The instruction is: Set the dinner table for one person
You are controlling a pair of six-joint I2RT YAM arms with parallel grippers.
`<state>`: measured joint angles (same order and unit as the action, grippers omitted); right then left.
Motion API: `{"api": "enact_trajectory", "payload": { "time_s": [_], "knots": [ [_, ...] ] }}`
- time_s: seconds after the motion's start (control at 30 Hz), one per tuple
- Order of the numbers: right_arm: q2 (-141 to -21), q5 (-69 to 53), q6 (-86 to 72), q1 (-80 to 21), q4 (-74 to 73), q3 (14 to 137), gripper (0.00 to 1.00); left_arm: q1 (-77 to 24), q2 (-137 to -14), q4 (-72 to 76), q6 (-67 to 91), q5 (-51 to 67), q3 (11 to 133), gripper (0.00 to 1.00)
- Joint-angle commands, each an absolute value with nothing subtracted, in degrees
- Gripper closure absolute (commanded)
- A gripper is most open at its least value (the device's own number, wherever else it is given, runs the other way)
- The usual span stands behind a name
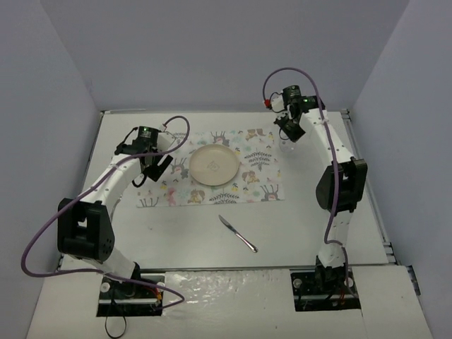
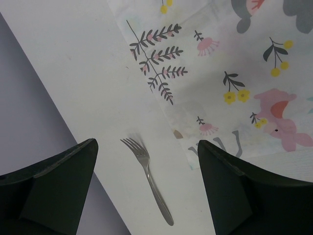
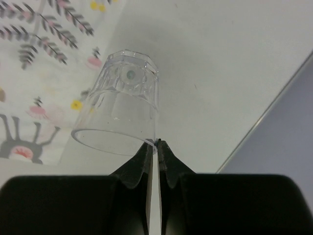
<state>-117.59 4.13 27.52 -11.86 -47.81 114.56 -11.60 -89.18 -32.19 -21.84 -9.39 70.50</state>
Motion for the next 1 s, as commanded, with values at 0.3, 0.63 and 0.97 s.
{"api": "enact_trajectory", "payload": {
  "time_s": [0.3,0.63,0.97],
  "knots": [
    [-135.9,5.27,28.34,-20.78,-51.73,141.32,1.0,-11.91,-87.36,-29.05,-19.86,-10.85,70.01,0.19],
    [-141.08,4.8,27.81,-20.83,-49.22,143.33,1.0,-12.09,-88.73,-28.3,-19.91,-10.5,69.7,0.19],
    [-139.68,3.92,27.16,-20.25,-48.87,139.9,1.0,-12.27,-90.28,-28.09,-19.95,-9.93,70.19,0.19]
  ]
}}
